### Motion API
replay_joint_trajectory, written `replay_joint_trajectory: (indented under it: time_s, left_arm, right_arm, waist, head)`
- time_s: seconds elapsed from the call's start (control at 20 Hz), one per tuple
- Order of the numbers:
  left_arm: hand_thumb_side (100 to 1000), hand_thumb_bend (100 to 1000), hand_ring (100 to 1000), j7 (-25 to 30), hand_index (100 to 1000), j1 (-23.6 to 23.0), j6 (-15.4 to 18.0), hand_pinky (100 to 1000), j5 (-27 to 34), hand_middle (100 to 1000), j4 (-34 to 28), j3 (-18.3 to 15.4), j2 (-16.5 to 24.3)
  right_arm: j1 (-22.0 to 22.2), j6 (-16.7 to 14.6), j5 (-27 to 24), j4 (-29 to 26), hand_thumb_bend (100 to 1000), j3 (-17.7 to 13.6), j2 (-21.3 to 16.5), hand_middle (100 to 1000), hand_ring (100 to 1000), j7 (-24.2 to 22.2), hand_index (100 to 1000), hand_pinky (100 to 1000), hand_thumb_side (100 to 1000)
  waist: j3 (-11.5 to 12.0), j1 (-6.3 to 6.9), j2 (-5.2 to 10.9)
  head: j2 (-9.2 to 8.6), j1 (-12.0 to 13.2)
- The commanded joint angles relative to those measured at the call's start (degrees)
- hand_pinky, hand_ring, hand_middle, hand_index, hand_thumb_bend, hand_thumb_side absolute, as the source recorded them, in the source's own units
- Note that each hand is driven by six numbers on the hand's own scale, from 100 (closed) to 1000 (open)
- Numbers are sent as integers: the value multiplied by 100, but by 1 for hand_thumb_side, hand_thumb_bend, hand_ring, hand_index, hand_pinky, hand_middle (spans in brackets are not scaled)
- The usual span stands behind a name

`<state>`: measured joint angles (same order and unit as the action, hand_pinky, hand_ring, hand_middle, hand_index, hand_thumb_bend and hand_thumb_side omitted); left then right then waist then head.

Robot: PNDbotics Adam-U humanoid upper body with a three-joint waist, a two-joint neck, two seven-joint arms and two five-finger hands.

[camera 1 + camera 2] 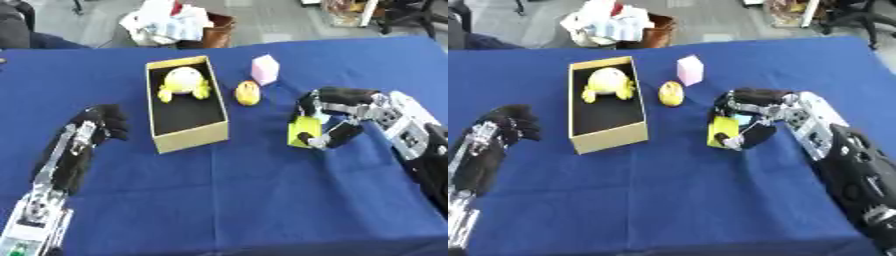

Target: Pick up objects on the table and place them in the box.

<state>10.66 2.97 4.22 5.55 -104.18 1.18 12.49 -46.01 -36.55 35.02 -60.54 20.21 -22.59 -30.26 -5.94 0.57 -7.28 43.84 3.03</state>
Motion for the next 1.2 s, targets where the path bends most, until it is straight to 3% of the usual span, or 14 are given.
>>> replay_joint_trajectory:
  time_s: [0.05, 0.35, 0.6, 0.95, 1.2]
  left_arm:
    - [797, 100, 647, -18, 776, 41, 13, 631, 39, 629, -96, -25, 93]
    - [796, 100, 648, -18, 776, 40, 15, 631, 49, 629, -100, -23, 89]
    - [795, 100, 648, -15, 776, 49, 17, 631, 59, 629, -107, -19, 79]
    - [788, 100, 649, 30, 777, 113, 20, 631, 91, 629, -121, 28, 39]
    - [784, 100, 649, 83, 778, 201, 19, 631, 124, 630, -133, 82, 6]
  right_arm:
    - [-221, -1541, -425, -398, 100, -133, -185, 384, 564, -1443, 728, 667, 168]
    - [-554, -1541, -1010, -694, 100, -310, -154, 378, 564, -1569, 729, 671, 158]
    - [-922, -1541, -1024, -487, 100, -438, 124, 378, 549, -1675, 729, 673, 156]
    - [-1488, -1541, -628, 122, 100, -694, 902, 377, 546, -1662, 731, 674, 147]
    - [-1764, -1541, 123, 723, 100, -984, 1473, 384, 556, -1520, 742, 681, 154]
  waist:
    - [1, -65, 134]
    - [15, -64, 145]
    - [52, -54, 144]
    - [191, 3, 120]
    - [359, 50, 77]
  head:
    - [27, 10]
    - [27, -7]
    - [27, -33]
    - [27, -170]
    - [27, -323]
